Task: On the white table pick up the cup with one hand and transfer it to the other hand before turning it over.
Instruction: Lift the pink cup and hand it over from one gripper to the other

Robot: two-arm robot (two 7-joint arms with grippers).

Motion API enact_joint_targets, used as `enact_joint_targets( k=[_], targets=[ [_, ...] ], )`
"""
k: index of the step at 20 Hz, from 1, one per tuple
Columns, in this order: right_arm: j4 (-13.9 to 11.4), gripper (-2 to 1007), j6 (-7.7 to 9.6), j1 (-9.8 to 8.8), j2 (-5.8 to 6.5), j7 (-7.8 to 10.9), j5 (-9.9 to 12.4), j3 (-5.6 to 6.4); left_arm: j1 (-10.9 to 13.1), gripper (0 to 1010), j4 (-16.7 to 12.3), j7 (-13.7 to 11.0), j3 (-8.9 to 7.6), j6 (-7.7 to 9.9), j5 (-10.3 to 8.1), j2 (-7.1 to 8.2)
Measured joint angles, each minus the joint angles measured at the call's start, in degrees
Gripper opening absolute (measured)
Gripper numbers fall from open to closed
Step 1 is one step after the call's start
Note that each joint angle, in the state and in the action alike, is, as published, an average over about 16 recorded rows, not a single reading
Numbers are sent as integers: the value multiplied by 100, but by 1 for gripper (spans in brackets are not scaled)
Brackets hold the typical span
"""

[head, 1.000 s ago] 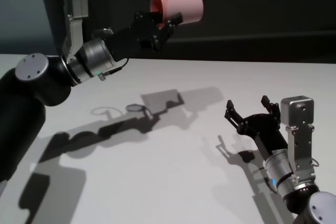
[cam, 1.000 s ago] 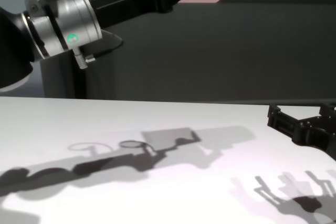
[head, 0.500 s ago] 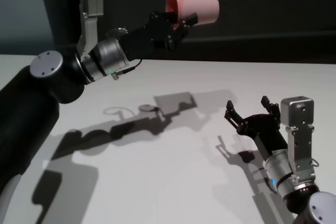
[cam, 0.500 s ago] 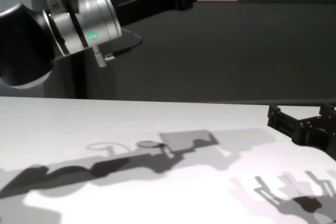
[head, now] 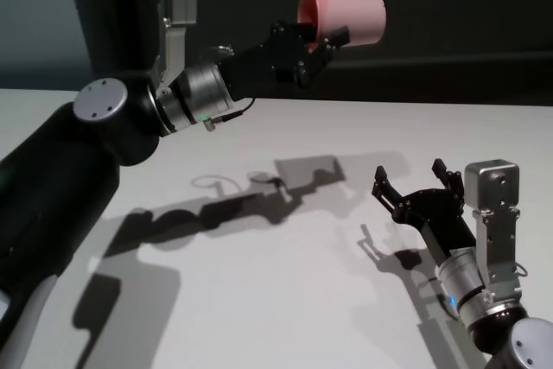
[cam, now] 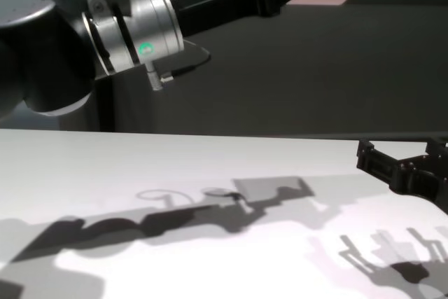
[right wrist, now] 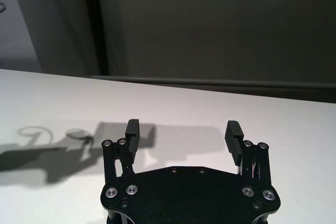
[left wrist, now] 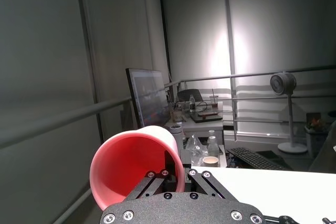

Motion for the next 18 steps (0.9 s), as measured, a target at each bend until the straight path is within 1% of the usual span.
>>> enact_joint_targets(
  k=[7, 18],
  targets=[
    [0, 1002, 0, 0, 0, 0, 0, 0, -36, 55, 90, -42, 53, 24, 44, -47],
    [0, 1002, 0, 0, 0, 0, 0, 0, -14, 55, 47, -10, 53, 40, 64, -25]
  ],
)
